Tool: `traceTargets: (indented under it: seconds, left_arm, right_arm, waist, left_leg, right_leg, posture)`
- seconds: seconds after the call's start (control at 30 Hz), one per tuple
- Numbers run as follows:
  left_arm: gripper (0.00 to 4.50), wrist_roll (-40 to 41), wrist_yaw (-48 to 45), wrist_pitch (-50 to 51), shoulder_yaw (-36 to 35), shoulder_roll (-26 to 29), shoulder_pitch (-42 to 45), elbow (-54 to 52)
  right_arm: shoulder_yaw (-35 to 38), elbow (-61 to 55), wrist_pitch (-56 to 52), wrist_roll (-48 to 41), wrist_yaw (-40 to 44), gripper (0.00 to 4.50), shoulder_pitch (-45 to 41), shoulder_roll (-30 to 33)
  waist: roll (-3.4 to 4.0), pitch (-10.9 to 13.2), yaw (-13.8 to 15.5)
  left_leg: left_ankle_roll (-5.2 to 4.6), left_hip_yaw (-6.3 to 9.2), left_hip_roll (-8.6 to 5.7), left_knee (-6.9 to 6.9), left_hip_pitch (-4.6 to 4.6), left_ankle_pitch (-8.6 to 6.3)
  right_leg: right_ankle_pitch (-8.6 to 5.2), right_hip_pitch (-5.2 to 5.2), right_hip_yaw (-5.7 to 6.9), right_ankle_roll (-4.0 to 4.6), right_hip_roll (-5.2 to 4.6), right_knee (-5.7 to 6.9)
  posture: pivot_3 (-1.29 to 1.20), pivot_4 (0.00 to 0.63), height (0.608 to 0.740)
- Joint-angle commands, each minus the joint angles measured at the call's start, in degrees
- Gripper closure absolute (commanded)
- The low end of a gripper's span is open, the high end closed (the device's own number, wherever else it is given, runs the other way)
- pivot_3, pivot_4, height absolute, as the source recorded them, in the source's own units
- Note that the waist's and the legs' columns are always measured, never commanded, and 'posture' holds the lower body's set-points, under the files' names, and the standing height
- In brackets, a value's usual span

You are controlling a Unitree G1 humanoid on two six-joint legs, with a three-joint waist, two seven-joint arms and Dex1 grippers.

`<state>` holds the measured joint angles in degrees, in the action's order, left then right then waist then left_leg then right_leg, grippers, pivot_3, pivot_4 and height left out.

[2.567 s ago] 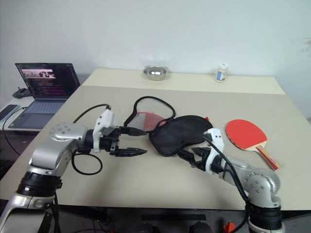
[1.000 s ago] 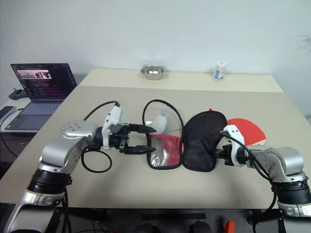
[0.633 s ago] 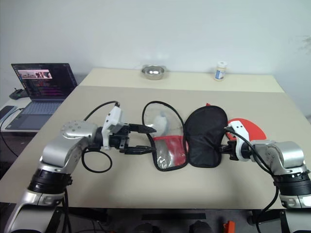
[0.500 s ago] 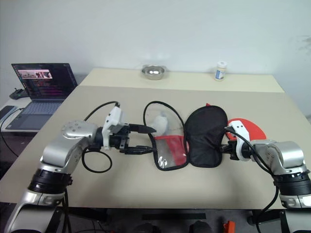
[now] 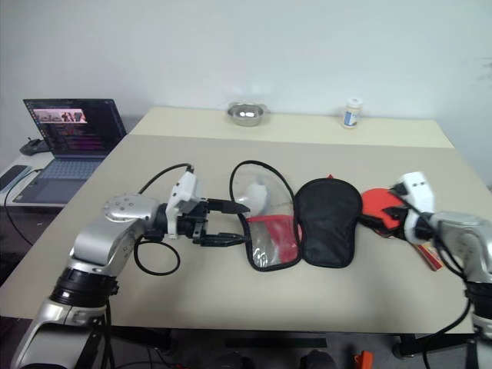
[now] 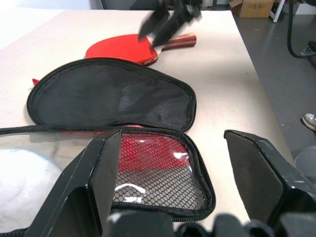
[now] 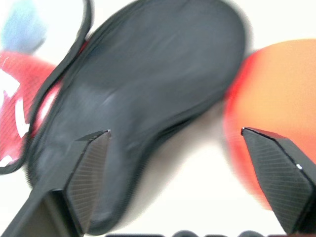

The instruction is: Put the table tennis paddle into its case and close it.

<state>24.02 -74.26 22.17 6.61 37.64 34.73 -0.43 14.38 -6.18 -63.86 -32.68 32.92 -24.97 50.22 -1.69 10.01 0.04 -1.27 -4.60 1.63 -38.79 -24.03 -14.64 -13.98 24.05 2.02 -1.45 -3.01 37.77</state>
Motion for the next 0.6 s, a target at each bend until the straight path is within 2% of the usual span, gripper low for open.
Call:
traceTargets:
  seconds: [0.03, 0.1, 0.23, 0.5, 0.6]
  left_arm:
    - [0.88, 0.76, 0.38, -0.12, -0.21, -0.82, 0.35, -2.07]
    - [0.88, 0.55, 0.22, -0.30, 0.24, -1.33, 0.74, -1.72]
    - [0.88, -0.05, -0.35, -0.86, 0.64, -1.99, 2.19, -0.15]
    - [0.88, -0.75, -1.06, -1.45, 1.41, -2.62, 4.06, 1.51]
    - [0.88, -0.81, -1.17, -1.45, 1.37, -2.45, 4.24, 1.63]
  right_arm:
    - [3.29, 3.40, 10.28, 5.09, 3.46, 0.03, 4.89, 5.06]
    - [2.26, 6.70, 17.04, 8.44, 5.80, 0.03, 7.87, 7.42]
    - [-0.42, 10.98, 20.52, 9.87, 10.01, 0.03, 8.39, 7.59]
    - [-4.33, 24.46, 21.43, 12.14, 11.90, 0.03, 1.06, 3.49]
    - [-6.09, 29.21, 22.70, 14.23, 12.08, 0.03, -1.33, 2.65]
  waist:
    - [0.00, 0.00, 0.04]
    - [0.00, 0.00, 0.02]
    - [0.01, 0.00, -0.50]
    - [0.03, 0.00, -0.57]
    - [0.02, 0.01, -0.39]
  left_leg:
    - [0.00, -0.01, 0.00, 0.00, 0.00, 0.00]
    - [0.00, -0.04, -0.01, 0.00, 0.01, 0.00]
    - [0.00, -0.15, 0.02, -0.02, 0.12, 0.00]
    - [0.00, -0.17, 0.04, -0.03, 0.17, 0.01]
    - [0.00, -0.16, 0.03, -0.03, 0.15, 0.01]
  right_leg:
    - [0.00, 0.00, -0.01, 0.00, 0.00, 0.00]
    - [-0.01, 0.00, -0.01, -0.02, 0.00, 0.00]
    - [-0.11, 0.00, -0.09, -0.20, 0.04, 0.07]
    - [-0.15, 0.00, -0.15, -0.26, 0.10, 0.15]
    - [0.00, 0.00, -0.13, -0.01, 0.09, 0.14]
  posture:
    - [0.00, 0.150, 0.740]
    - [0.00, 0.150, 0.740]
    - [0.00, 0.150, 0.740]
    - [0.00, 0.150, 0.740]
    - [0.00, 0.150, 0.740]
